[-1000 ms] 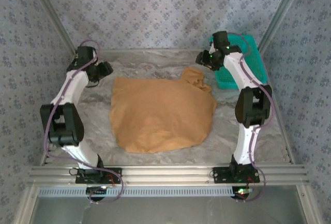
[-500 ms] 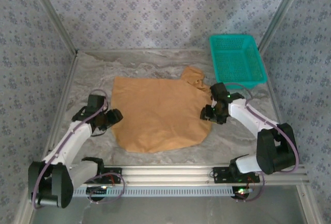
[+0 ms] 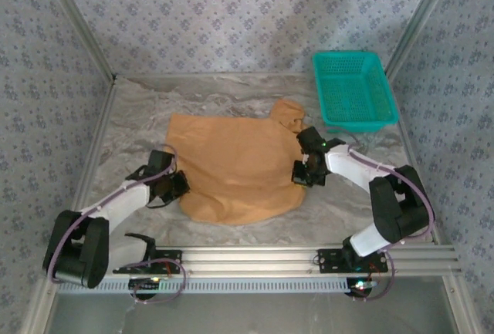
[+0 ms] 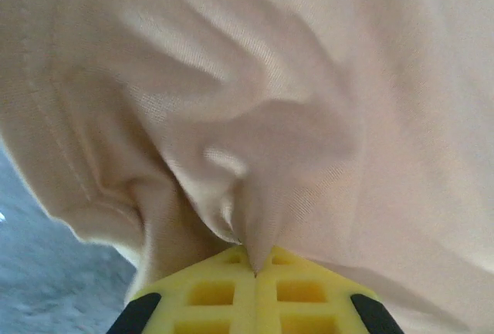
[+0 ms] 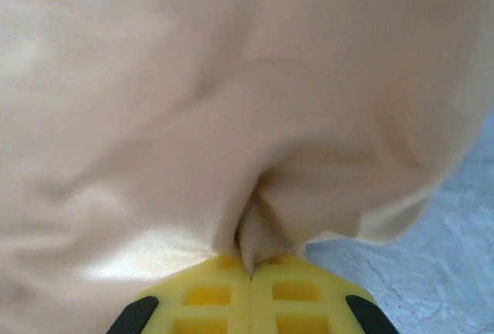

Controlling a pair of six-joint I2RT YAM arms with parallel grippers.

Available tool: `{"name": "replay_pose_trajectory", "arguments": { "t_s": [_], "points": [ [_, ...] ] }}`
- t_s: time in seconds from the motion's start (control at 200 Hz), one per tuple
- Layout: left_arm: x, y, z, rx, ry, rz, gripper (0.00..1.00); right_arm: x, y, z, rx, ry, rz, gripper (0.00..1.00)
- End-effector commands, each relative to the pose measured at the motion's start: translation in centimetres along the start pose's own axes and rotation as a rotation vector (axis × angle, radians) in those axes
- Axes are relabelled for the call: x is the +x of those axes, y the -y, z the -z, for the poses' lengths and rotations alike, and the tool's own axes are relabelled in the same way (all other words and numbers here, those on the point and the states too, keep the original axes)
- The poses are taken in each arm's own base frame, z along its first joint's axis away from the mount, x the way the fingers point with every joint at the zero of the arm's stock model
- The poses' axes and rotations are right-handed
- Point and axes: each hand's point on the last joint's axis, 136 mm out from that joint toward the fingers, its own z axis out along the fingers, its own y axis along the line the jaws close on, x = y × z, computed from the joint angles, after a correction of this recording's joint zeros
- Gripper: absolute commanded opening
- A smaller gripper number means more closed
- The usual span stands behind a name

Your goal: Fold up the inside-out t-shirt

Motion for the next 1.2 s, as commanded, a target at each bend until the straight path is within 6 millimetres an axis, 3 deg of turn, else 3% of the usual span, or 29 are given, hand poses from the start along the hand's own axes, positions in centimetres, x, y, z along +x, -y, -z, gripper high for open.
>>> {"name": "replay_pose_trajectory", "arguments": {
  "t_s": [0.0,0.13,0.26,0.395,0.5,0.57,0.635,0.715,0.745,0.804,0.844,0.954,1.009,1.074,1.194],
  "points": [
    [-5.0,0.7,4.0,-0.012,0.132,-0.040,0.00,-1.5,-0.2,3.3,0.035,0.051,0.050,0.00],
    [-8.9,-1.1,8.9,-0.034,0.261,0.003,0.00,-1.3,1.4,5.4,0.070,0.058,0.055,0.00],
    [-10.8,-1.8,12.0,-0.017,0.335,0.046,0.00,-0.9,2.9,7.1,0.078,0.071,0.044,0.00],
    [-10.8,-0.9,13.5,0.014,0.346,0.046,0.00,-0.9,2.0,8.8,0.021,0.104,0.053,0.00],
    [-10.6,-0.2,14.7,0.036,0.370,0.036,0.00,-0.3,-0.1,9.5,-0.067,0.071,0.082,0.00],
    [-10.7,0.3,14.2,0.046,0.363,0.028,0.00,-0.9,-1.4,9.4,-0.112,0.065,0.091,0.00],
    [-10.9,1.1,12.4,0.051,0.318,0.014,0.00,-2.5,-2.2,8.7,-0.119,0.071,0.082,0.00],
    [-12.0,1.5,9.3,0.004,0.262,-0.010,0.00,-5.8,-3.3,7.6,-0.121,0.091,0.084,0.00],
    [-12.6,1.4,8.2,-0.016,0.245,-0.011,0.00,-7.5,-3.6,6.7,-0.123,0.095,0.074,0.06],
    [-14.1,1.2,6.6,-0.070,0.217,-0.013,0.09,-10.0,-3.9,5.3,-0.121,0.088,0.064,0.27],
    [-15.2,1.0,6.0,-0.106,0.212,-0.018,0.22,-12.0,-3.9,4.5,-0.111,0.093,0.049,0.37],
    [-17.0,2.5,6.8,-0.169,0.248,-0.080,0.46,-15.7,-2.9,3.8,-0.064,0.125,0.015,0.46],
    [-16.8,4.4,7.7,-0.168,0.271,-0.147,0.50,-15.8,-2.6,4.2,-0.054,0.131,0.016,0.48],
    [-15.1,7.3,7.7,-0.121,0.261,-0.235,0.51,-14.8,-2.4,4.8,-0.048,0.144,0.025,0.48],
    [-8.8,13.3,5.3,0.073,0.129,-0.376,0.50,-10.6,-2.9,4.6,-0.078,0.131,0.048,0.46]
  ]
}}
